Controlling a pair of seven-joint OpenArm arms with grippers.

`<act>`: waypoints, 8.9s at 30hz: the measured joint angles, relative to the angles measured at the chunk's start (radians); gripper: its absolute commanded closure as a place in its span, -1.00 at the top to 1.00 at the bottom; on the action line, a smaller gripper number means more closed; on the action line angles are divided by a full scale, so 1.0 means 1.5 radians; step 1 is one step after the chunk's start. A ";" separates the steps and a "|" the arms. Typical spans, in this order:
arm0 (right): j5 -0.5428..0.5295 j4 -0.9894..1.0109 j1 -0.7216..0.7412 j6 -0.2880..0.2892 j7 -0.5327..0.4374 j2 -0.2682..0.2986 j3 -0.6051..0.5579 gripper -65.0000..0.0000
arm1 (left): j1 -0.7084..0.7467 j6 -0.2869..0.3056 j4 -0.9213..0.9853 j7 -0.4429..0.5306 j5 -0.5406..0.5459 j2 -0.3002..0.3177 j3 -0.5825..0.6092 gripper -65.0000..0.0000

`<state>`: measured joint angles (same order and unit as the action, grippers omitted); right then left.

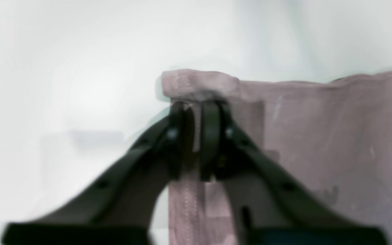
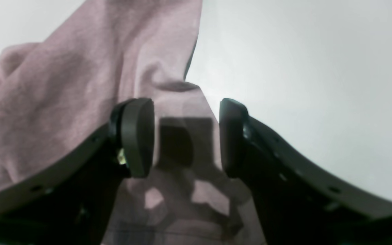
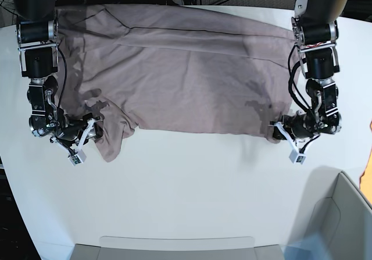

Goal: Fold the T-shirt properly
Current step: 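Lower both grippers to the hem corners of the shirt, then close both grippers on the hem corners, then lift the hem and fold it over onto the collar edge, then release the hem and open both grippers above the folded strip, then grasp the strip end with the left gripper and fold it toward the middle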

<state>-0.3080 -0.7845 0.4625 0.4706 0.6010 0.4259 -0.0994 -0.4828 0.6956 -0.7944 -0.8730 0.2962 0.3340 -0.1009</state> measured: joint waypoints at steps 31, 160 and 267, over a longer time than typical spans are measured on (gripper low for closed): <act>0.023 -0.166 -0.013 -0.002 0.065 0.015 0.020 -1.00 | 0.042 0.001 -0.121 -0.044 -0.015 0.045 -0.113 -1.00; -0.144 -0.806 -0.735 0.004 0.181 -0.054 0.524 -1.00 | 0.441 0.003 -0.647 -0.253 0.100 0.079 -0.096 -1.00; -0.139 -0.757 -0.669 0.003 0.188 -0.062 0.469 -0.20 | 0.475 0.003 -0.801 -0.321 0.010 -0.080 -0.072 -1.00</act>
<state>-0.5163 -1.9205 -0.5407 0.4751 0.8837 0.3325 0.6041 0.2295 0.7002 -1.9961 -1.3540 0.3111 0.2142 -0.2096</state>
